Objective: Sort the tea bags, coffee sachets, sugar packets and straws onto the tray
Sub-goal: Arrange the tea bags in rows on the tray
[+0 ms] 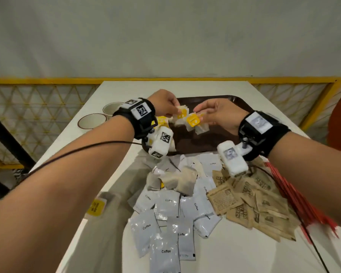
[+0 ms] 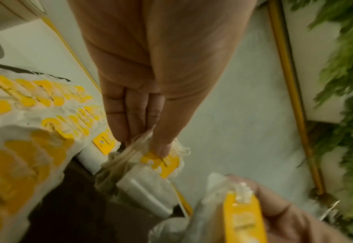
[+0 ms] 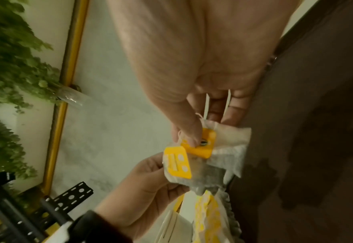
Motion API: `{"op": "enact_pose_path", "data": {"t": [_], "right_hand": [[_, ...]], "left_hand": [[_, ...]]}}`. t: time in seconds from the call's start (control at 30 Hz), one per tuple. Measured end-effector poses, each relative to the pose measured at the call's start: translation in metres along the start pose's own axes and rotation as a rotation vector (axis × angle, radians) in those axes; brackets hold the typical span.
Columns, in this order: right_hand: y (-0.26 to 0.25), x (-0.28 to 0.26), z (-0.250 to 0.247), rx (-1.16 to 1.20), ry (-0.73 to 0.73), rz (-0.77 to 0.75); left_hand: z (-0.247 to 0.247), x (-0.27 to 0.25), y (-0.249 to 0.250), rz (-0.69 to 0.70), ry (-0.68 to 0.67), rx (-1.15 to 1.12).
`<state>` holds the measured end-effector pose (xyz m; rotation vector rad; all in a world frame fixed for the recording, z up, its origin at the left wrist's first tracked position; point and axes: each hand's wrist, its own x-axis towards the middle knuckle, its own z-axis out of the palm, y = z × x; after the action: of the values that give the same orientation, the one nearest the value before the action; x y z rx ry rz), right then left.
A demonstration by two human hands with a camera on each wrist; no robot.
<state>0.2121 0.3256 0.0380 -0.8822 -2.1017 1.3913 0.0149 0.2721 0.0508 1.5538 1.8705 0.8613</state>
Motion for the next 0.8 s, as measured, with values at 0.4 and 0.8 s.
{"op": "enact_pose_path", "data": {"t": [0.4, 0.8], "right_hand": [[0.006, 0.043, 0.033, -0.188, -0.243, 0.025], [0.023, 0.081, 0.038, -0.240, -0.004, 0.131]], "left_hand": [[-0.002, 0.041, -0.021, -0.009, -0.120, 0.335], [-0.013, 0.052, -0.036, -0.012, -0.154, 0.254]]}}
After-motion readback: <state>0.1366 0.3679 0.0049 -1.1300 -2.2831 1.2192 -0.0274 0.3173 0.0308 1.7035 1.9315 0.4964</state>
